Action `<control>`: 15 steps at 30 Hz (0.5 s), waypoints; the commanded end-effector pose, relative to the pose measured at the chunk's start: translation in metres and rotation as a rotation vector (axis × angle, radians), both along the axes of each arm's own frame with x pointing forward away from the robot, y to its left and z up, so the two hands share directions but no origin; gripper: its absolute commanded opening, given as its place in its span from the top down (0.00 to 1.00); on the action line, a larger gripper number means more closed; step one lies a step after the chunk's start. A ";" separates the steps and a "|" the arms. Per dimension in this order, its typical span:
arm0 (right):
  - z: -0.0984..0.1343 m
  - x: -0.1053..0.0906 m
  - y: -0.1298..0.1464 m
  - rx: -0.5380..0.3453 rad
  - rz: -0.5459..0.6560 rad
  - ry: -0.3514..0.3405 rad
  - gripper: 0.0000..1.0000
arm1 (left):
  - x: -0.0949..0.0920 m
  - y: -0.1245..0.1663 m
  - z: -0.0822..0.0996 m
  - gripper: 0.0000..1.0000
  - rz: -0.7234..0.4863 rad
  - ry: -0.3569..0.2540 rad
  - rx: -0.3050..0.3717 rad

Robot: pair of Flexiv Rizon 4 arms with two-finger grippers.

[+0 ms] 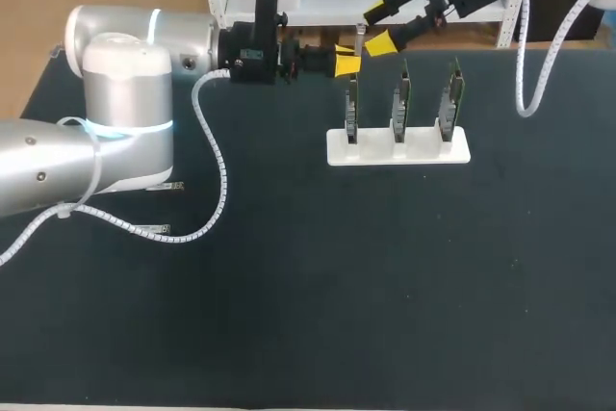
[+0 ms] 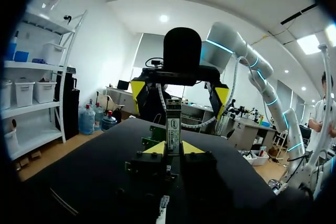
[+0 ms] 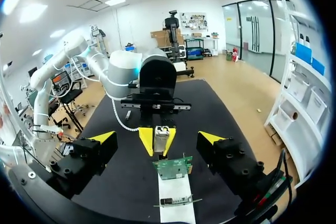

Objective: Pick up the optical module with the left hand, and insert it into the network port with the right hand.

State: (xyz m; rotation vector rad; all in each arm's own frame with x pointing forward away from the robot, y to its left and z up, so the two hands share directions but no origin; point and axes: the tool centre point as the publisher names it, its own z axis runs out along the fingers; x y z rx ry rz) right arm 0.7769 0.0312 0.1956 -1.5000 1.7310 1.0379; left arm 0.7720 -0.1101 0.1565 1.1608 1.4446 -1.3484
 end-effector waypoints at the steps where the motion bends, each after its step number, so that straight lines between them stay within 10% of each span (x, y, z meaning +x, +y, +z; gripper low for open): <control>1: 0.001 -0.003 0.004 -0.002 0.004 -0.006 0.00 | -0.002 0.000 0.000 1.00 0.005 -0.002 -0.001; 15: 0.001 -0.005 0.013 -0.009 0.031 -0.003 0.00 | -0.002 0.000 0.000 1.00 0.005 -0.002 -0.001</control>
